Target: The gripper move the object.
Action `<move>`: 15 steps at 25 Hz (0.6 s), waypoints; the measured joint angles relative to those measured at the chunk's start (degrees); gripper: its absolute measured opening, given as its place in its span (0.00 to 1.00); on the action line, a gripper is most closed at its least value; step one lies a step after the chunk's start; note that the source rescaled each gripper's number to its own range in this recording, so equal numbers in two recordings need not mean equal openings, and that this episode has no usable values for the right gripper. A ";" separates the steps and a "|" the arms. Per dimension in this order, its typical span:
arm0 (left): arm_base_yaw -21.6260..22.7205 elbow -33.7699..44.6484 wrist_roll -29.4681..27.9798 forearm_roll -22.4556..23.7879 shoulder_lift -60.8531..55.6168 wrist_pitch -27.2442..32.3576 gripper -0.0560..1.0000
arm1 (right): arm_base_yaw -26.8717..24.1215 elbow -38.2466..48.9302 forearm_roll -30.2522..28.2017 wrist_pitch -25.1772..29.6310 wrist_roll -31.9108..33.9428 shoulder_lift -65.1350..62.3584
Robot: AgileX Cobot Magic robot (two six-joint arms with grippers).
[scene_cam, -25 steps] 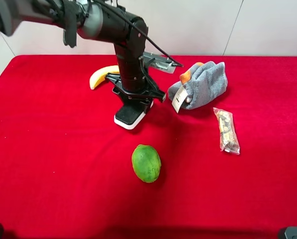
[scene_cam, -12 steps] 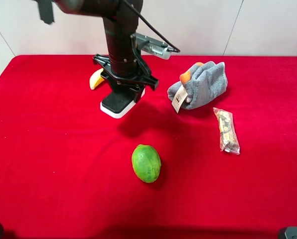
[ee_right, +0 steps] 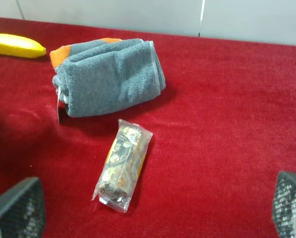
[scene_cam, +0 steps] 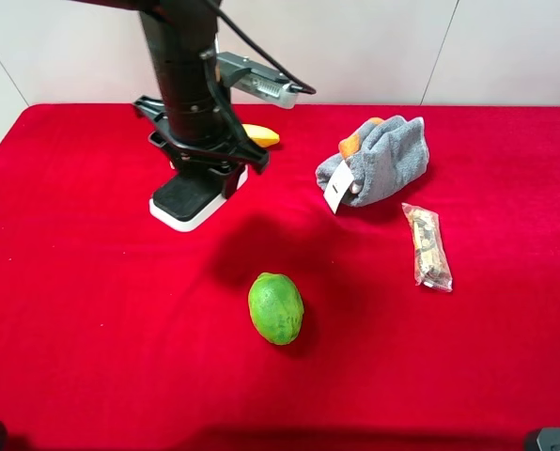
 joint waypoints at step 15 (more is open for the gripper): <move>-0.69 19.19 -0.76 -0.23 -8.51 -8.92 0.05 | 0.00 0.00 0.00 -0.07 0.00 0.00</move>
